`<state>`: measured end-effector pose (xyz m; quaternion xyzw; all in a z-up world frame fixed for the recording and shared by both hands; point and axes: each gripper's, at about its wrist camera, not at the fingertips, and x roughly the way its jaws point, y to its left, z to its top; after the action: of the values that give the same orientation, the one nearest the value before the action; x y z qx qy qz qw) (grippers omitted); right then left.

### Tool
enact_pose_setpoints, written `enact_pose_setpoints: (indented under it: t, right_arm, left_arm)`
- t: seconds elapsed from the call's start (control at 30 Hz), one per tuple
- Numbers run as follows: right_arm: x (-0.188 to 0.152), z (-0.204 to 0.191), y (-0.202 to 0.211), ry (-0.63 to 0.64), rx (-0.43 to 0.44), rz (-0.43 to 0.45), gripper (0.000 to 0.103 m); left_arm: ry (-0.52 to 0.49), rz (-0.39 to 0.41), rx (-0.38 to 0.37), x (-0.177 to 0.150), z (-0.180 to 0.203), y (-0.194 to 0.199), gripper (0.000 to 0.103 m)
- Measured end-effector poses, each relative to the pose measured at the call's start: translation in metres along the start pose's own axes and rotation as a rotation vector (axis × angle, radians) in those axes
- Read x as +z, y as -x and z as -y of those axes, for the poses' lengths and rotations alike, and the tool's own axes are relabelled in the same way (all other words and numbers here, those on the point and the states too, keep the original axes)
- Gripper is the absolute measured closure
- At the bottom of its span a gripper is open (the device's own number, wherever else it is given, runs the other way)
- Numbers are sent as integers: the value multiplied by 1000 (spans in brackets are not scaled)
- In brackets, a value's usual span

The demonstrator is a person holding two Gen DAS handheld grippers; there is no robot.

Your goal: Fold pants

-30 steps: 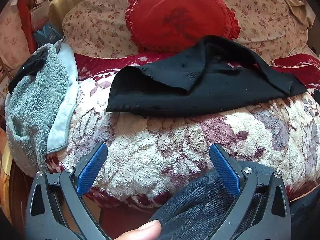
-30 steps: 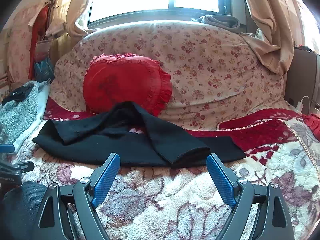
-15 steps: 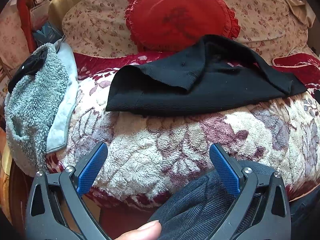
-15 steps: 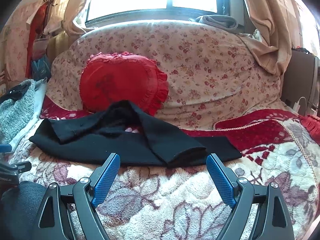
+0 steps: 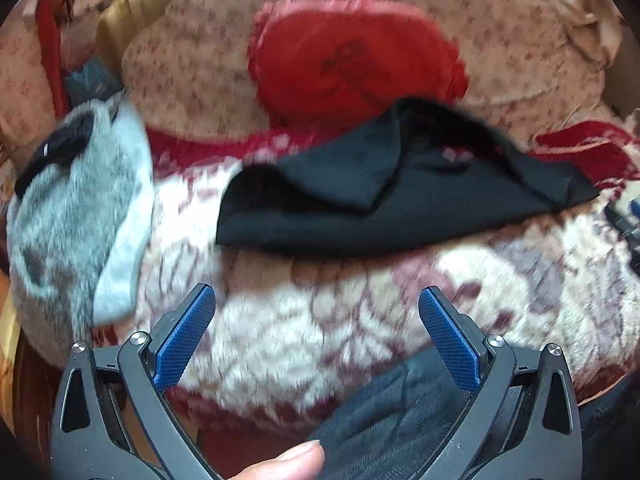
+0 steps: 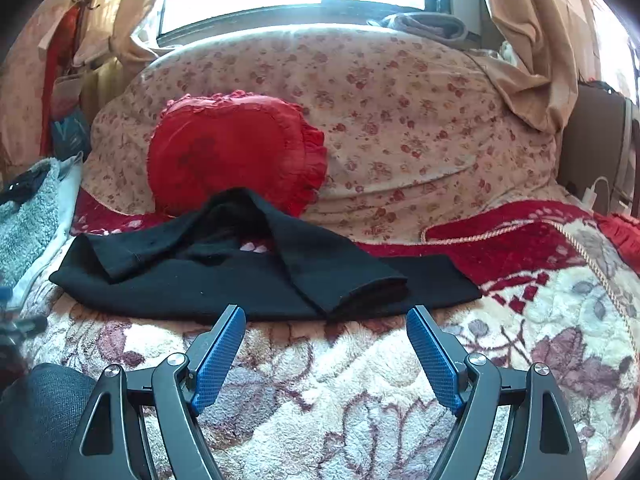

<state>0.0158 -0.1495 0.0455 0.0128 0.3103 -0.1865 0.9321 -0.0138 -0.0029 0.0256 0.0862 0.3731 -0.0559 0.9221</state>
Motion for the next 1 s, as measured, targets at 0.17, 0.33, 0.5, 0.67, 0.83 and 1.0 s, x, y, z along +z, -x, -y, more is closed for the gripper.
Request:
enact_pose_setpoints:
  t: [0.17, 0.33, 0.5, 0.67, 0.83, 1.0]
  right_arm:
    - [0, 3, 0, -11, -7, -3, 22]
    - [0, 5, 1, -18, -10, -1, 22]
    - [0, 5, 1, -18, -7, 3, 22]
    - [0, 4, 0, -20, -10, -2, 22]
    - [3, 22, 1, -57, -64, -8, 22]
    - [4, 123, -4, -423, -186, -34, 22]
  left_arm:
    - [-4, 71, -116, 13, -10, -2, 1]
    - [48, -85, -157, 3, -13, -29, 1]
    - [45, -119, -84, -8, -2, -30, 1]
    - [-1, -138, -106, -13, 3, -30, 1]
    - [51, -143, -122, -13, -9, -31, 1]
    - [28, -148, -58, -12, -4, -32, 1]
